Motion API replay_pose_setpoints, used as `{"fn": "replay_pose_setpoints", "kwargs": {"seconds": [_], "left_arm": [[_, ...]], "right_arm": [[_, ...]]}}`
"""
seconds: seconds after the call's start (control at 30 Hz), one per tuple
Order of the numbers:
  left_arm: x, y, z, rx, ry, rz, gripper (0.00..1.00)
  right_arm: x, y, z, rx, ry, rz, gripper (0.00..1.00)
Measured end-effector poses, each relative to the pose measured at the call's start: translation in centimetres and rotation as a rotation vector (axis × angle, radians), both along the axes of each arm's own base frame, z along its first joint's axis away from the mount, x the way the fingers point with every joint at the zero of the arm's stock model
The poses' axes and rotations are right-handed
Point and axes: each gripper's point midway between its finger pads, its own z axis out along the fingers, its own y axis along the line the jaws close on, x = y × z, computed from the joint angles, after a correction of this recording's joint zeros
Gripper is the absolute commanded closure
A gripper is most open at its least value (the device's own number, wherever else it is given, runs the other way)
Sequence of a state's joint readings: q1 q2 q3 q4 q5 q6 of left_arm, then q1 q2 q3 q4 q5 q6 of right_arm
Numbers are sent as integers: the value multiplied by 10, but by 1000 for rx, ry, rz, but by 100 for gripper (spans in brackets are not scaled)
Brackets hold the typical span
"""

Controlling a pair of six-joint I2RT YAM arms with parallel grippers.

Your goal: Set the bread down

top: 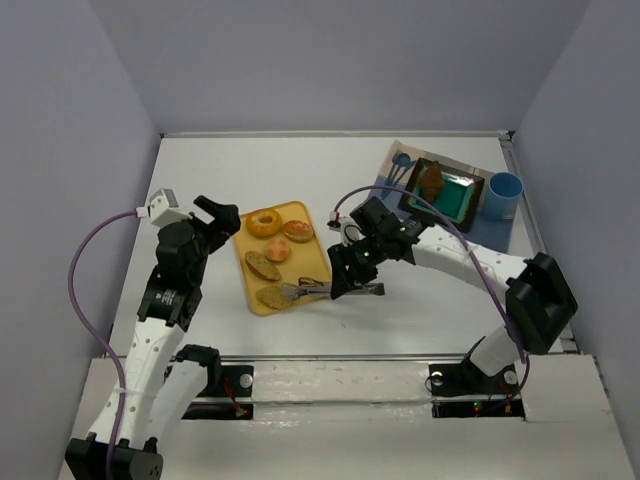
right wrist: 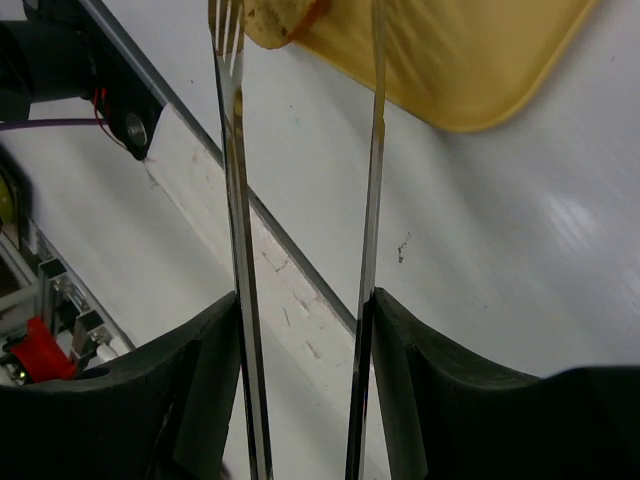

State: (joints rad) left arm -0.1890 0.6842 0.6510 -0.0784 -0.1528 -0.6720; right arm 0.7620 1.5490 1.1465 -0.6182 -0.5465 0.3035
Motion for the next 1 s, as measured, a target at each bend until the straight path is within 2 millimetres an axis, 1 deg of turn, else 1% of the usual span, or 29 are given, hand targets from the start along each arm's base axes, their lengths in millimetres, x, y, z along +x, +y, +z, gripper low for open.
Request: {"fn": "replay_pose_setpoints", "kwargs": {"seconds": [0.17, 0.37, 0.5, 0.53, 0.63, 0.7, 0.73, 0.8, 0.9, 0.93, 1.0], "left_arm": [[0, 1, 1, -1, -3, 9, 1], [-1, 5, 3, -1, -10, 29, 1], [-1, 7, 3, 1, -11, 40, 1], [-1, 7, 3, 1, -13, 41, 1], [-1, 8, 4, 1, -16, 46, 1], [-1, 9, 4, 1, -16, 49, 1], [-1, 9, 4, 2, -15, 50, 1], [-1, 9, 4, 2, -16, 51, 1], [-1, 9, 4, 2, -16, 53, 1], [-1, 9, 4, 2, -18, 53, 1], [-2, 10, 5, 2, -19, 54, 1]], "right_arm": [[-13, 7, -15, -12, 79, 40, 43], [-18, 11, -20, -5, 133, 54, 62], [-21, 13, -20, 7, 153, 60, 68], [-21, 13, -19, 8, 158, 60, 74], [-21, 15, -18, 14, 169, 61, 80], [-19, 16, -17, 15, 163, 57, 81], [-17, 17, -16, 13, 155, 53, 83], [-8, 18, -14, -2, 118, 28, 84], [12, 15, -6, -19, 48, -31, 85], [19, 11, -2, -20, 27, -55, 85], [47, -8, 15, -16, -43, -162, 85]]}}
